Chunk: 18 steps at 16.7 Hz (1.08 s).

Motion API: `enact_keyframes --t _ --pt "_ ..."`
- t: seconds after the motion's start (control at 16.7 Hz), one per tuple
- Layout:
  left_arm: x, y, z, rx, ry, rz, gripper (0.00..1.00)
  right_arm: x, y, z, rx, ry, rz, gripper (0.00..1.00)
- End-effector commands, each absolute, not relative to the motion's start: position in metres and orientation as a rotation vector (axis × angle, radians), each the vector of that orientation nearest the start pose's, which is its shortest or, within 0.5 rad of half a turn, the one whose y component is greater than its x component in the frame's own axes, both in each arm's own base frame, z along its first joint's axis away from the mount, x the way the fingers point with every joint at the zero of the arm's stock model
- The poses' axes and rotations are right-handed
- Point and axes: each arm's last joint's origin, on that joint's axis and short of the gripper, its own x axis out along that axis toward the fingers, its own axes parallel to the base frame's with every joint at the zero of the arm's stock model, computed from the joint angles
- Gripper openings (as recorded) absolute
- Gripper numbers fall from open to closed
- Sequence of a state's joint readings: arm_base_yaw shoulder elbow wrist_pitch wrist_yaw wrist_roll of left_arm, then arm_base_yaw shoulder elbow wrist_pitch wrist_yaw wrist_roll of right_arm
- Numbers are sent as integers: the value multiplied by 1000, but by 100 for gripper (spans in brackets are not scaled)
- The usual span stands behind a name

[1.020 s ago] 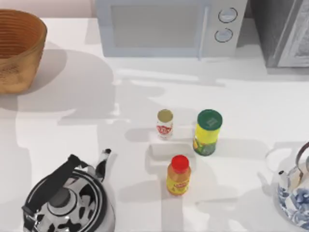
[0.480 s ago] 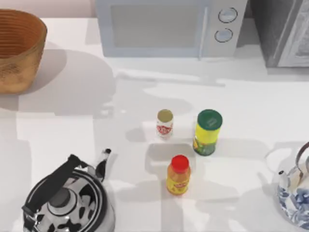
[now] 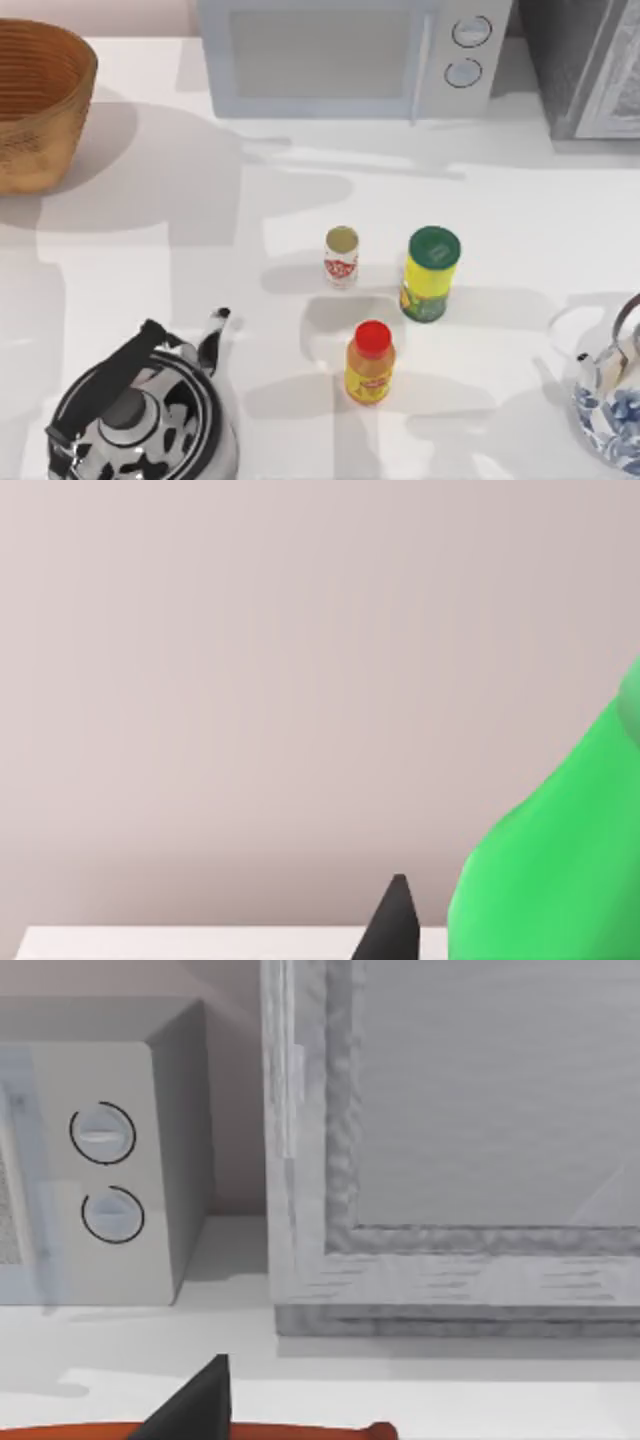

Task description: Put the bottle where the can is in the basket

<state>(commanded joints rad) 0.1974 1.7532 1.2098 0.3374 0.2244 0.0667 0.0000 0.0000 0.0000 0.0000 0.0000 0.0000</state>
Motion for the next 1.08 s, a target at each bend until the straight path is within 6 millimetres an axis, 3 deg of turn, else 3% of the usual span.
enact_keyframes --t 0.06,0.84,1.08 --pt "403 77 264 9 198 -16 0 106 -1 160 0 0 0 100" --pt "403 77 264 9 198 -16 98 106 -1 160 0 0 0 100" --pt "403 77 264 9 198 -16 100 106 -1 160 0 0 0 100"
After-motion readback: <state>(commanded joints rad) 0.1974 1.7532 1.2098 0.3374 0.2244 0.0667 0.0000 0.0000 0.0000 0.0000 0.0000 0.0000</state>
